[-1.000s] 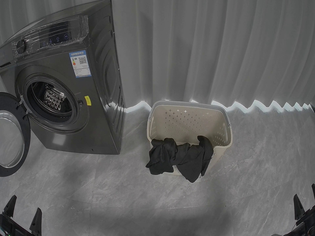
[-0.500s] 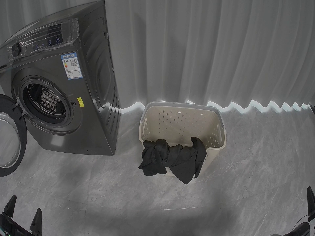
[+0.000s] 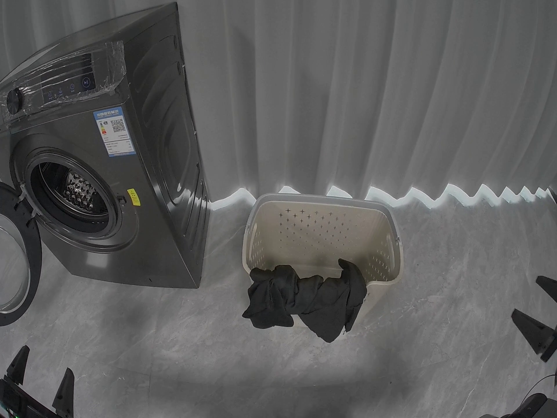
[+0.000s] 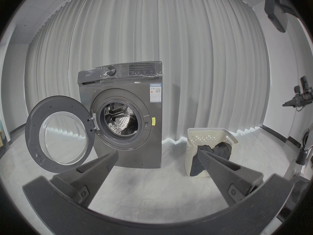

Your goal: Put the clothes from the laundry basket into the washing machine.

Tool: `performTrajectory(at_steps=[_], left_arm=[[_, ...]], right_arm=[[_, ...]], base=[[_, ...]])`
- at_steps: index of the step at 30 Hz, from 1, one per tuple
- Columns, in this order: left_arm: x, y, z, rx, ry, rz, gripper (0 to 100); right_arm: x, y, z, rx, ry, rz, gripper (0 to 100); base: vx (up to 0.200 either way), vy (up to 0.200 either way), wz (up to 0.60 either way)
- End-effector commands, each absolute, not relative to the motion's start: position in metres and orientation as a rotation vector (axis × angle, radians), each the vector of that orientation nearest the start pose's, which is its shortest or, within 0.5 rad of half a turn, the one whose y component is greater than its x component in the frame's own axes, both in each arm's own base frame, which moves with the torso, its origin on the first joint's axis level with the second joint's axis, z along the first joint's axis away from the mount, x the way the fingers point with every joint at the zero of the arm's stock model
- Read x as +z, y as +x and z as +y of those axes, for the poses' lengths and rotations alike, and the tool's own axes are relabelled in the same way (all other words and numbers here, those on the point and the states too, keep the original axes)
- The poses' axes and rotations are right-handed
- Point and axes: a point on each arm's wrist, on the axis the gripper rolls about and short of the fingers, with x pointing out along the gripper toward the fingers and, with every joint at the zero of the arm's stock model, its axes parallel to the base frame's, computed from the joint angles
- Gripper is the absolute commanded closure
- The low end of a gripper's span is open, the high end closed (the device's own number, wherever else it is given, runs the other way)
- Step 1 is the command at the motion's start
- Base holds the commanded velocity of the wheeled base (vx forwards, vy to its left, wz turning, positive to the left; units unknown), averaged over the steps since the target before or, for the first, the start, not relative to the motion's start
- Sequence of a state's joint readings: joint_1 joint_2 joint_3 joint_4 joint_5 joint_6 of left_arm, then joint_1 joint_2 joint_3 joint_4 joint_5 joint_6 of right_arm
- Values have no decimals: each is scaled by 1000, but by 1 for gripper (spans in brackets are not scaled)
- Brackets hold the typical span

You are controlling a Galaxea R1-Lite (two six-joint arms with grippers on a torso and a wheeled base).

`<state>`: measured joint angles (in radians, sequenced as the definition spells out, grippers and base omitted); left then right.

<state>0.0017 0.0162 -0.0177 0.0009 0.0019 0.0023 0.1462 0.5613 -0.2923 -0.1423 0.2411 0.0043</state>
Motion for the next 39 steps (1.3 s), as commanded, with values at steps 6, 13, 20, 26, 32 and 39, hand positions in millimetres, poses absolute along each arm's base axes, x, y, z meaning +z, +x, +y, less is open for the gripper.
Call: performTrajectory(at_steps=[6,13,20,26,32,39], left_arm=[[76,-23,0,6,6,0,0],[76,-23,0,8,9,0,0],[76,-23,0,8,2,0,0],[76,-23,0,6,3,0,0],[76,-23,0,8,2,0,0],[76,-23,0,6,2,2,0]], right_arm=[[152,148,37,368,7,402,0],[138,170,40,246,62,497,0],[126,179,48,243,93,542,0],[114,191,61,267,85,558,0],[93,198,74,309,63,601,0],[71,225,93,307,73,565,0]], base=[[0,0,0],[0,0,0],[0,171,0],[0,200,0],[0,0,0],[0,0,0]])
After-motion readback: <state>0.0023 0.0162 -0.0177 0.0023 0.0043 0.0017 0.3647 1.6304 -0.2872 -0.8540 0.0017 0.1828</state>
